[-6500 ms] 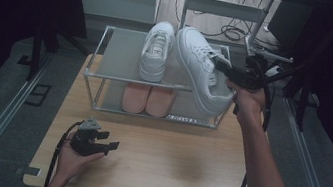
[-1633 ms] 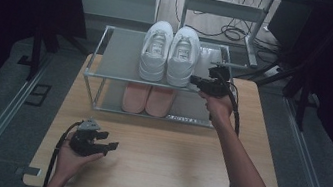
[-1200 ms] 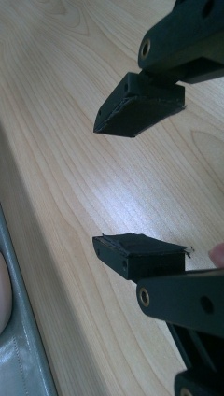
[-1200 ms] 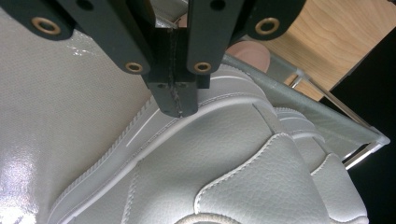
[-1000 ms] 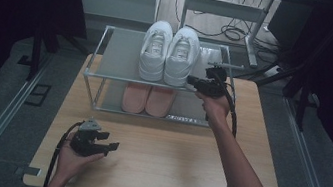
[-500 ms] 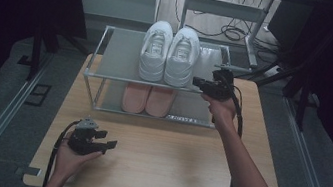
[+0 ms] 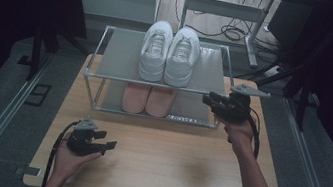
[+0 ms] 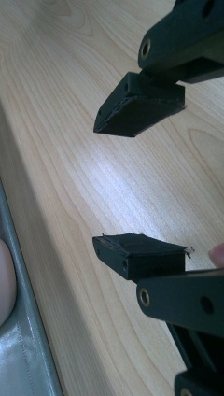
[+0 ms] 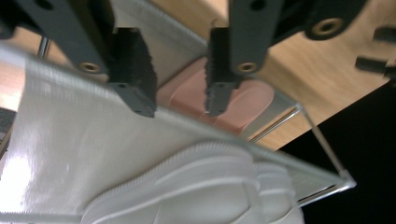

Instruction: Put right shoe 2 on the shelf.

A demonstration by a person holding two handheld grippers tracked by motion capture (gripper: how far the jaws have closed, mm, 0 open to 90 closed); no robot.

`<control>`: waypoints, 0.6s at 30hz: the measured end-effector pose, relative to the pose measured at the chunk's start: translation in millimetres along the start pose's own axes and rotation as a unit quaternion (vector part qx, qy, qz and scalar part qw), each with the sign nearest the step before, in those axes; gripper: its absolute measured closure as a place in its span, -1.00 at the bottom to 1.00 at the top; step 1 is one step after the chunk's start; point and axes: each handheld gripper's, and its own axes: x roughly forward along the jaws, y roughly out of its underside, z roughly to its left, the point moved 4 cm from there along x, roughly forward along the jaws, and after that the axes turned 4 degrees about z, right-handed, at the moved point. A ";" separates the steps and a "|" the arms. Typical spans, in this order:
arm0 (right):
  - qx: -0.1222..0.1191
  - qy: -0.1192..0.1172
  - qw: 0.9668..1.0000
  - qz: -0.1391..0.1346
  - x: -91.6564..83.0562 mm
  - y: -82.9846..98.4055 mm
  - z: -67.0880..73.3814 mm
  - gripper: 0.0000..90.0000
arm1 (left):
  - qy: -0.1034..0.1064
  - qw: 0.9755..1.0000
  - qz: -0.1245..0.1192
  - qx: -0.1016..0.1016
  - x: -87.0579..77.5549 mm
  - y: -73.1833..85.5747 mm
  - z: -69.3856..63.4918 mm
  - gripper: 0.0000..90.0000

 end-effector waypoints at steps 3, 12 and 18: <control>-0.004 0.003 1.000 -0.001 -10.6 14.9 -2.0 0.24 | 0.000 1.000 0.001 0.000 0.1 0.2 -0.4 -0.10; -0.007 0.016 1.000 -0.006 -33.4 60.9 -12.1 0.13 | 0.002 1.000 0.005 0.003 3.6 0.2 -3.5 -0.11; 0.007 0.015 1.000 -0.003 -41.2 101.8 -14.1 0.10 | 0.003 1.000 0.004 0.003 3.5 -0.1 -4.2 -0.11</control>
